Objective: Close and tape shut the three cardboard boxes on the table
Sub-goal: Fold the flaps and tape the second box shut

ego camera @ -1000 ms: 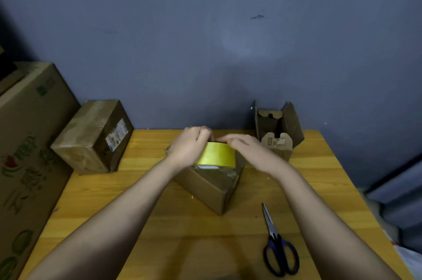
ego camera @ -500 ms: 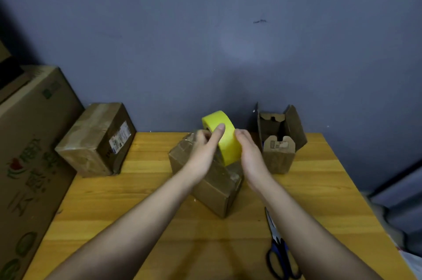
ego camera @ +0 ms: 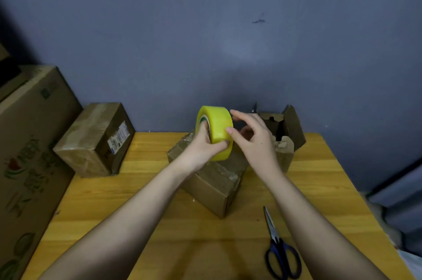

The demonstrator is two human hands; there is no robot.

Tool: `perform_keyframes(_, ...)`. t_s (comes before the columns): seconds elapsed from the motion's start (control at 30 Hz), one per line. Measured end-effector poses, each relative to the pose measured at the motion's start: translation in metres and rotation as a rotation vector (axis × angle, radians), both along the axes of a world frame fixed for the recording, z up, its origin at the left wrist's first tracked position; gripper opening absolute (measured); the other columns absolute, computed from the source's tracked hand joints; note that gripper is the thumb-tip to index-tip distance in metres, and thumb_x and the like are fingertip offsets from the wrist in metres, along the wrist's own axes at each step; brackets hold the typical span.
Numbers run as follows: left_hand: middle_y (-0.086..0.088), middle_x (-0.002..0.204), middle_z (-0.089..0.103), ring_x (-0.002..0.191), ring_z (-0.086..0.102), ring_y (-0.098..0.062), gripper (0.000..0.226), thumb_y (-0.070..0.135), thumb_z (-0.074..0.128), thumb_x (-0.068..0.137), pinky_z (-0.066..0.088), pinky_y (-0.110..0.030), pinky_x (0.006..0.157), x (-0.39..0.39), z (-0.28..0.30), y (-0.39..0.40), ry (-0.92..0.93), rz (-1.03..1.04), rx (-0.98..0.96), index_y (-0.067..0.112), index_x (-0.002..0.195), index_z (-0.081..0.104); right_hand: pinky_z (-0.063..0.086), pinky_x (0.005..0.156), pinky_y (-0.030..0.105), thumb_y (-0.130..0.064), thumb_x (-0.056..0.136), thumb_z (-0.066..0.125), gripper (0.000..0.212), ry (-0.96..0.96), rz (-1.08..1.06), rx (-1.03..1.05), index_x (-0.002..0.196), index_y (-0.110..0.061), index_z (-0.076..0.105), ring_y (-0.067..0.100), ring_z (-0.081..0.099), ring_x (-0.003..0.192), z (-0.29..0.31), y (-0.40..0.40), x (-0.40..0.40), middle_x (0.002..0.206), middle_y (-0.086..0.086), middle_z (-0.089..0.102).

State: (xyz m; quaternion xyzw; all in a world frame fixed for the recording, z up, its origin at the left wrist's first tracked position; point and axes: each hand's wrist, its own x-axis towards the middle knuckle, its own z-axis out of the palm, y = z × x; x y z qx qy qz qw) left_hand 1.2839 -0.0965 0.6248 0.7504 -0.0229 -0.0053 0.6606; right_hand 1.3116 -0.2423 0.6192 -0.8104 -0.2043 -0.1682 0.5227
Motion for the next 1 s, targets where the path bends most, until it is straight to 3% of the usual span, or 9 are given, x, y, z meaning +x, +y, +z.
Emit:
perform_keyframes(0.13, 0.008, 0.104, 0.055, 0.092, 0.056, -0.005, 0.048, 0.000, 0.062, 0.087, 0.049, -0.017, 0.078, -0.0016, -0.0005, -0.0004, 0.003, 0.002, 0.006, 0.029, 0.114, 0.036, 0.051, 0.075, 0.032, -0.019, 0.084, 0.072, 0.015, -0.029, -0.030, 0.038, 0.099, -0.022, 0.071, 0.006, 0.060, 0.081, 0.0000, 0.0002, 0.0010, 0.096, -0.006, 0.064)
perform_keyframes(0.23, 0.004, 0.109, 0.053, 0.093, 0.054, -0.002, 0.048, 0.001, 0.062, 0.087, 0.047, -0.012, 0.078, -0.0028, 0.0003, -0.0013, -0.008, 0.009, 0.039, 0.026, 0.117, 0.033, 0.051, 0.075, 0.028, -0.014, 0.083, 0.073, 0.008, -0.024, -0.043, 0.074, 0.089, -0.019, 0.071, 0.007, 0.061, 0.082, 0.0009, 0.0013, 0.0001, 0.090, -0.004, 0.065)
perform_keyframes(0.37, -0.002, 0.125, 0.050, 0.115, 0.051, -0.014, 0.055, 0.010, 0.066, 0.086, 0.043, -0.029, 0.099, -0.0023, -0.0010, 0.0017, -0.009, -0.012, 0.166, 0.027, 0.122, 0.029, 0.047, 0.075, 0.019, -0.014, 0.084, 0.072, 0.005, -0.011, -0.067, 0.038, 0.086, -0.018, 0.070, 0.004, 0.058, 0.082, 0.0025, 0.0003, 0.0013, 0.089, -0.004, 0.061)
perform_keyframes(0.43, -0.004, 0.127, 0.050, 0.118, 0.050, -0.017, 0.057, 0.013, 0.069, 0.084, 0.042, -0.035, 0.103, -0.0023, -0.0023, 0.0030, -0.019, -0.027, 0.209, 0.027, 0.123, 0.031, 0.046, 0.077, 0.019, -0.017, 0.086, 0.069, 0.002, 0.011, -0.089, -0.013, 0.088, -0.019, 0.069, 0.005, 0.056, 0.085, 0.0033, -0.0010, 0.0034, 0.093, -0.005, 0.057)
perform_keyframes(0.57, -0.001, 0.120, 0.054, 0.111, 0.053, -0.015, 0.052, 0.018, 0.073, 0.082, 0.044, -0.030, 0.095, -0.0042, -0.0017, 0.0020, -0.084, 0.011, 0.277, 0.022, 0.121, 0.039, 0.044, 0.080, 0.028, -0.022, 0.094, 0.059, 0.010, 0.026, -0.113, -0.166, 0.094, -0.013, 0.063, 0.009, 0.053, 0.091, 0.0026, -0.0010, 0.0037, 0.098, -0.006, 0.050)
perform_keyframes(0.73, -0.003, 0.111, 0.063, 0.100, 0.061, -0.017, 0.034, 0.028, 0.068, 0.086, 0.052, -0.036, 0.087, -0.0030, 0.0016, 0.0011, -0.085, 0.048, 0.271, 0.022, 0.114, 0.050, 0.037, 0.073, 0.021, -0.024, 0.097, 0.054, 0.016, -0.228, -0.208, -0.379, 0.096, -0.009, 0.061, 0.015, 0.054, 0.092, 0.0009, -0.0014, 0.0001, 0.101, 0.003, 0.055)
perform_keyframes(0.87, 0.000, 0.096, 0.066, 0.087, 0.064, -0.014, 0.023, 0.028, 0.067, 0.087, 0.051, -0.028, 0.074, -0.0001, 0.0018, -0.0026, -0.028, 0.094, 0.194, 0.018, 0.105, 0.058, 0.044, 0.073, 0.026, -0.030, 0.095, 0.045, 0.026, -0.358, -0.198, -0.470, 0.093, -0.009, 0.059, 0.018, 0.054, 0.090, 0.0035, 0.0000, -0.0020, 0.097, 0.005, 0.057)
perform_keyframes(1.0, 0.000, 0.100, 0.067, 0.089, 0.065, -0.014, 0.028, 0.032, 0.067, 0.086, 0.051, -0.027, 0.074, 0.0030, -0.0001, -0.0008, 0.038, 0.073, 0.226, 0.019, 0.109, 0.058, 0.045, 0.076, 0.028, -0.025, 0.095, 0.054, 0.015, -0.199, -0.169, -0.343, 0.094, -0.012, 0.060, 0.017, 0.057, 0.092, 0.0042, -0.0009, -0.0016, 0.097, 0.000, 0.061)
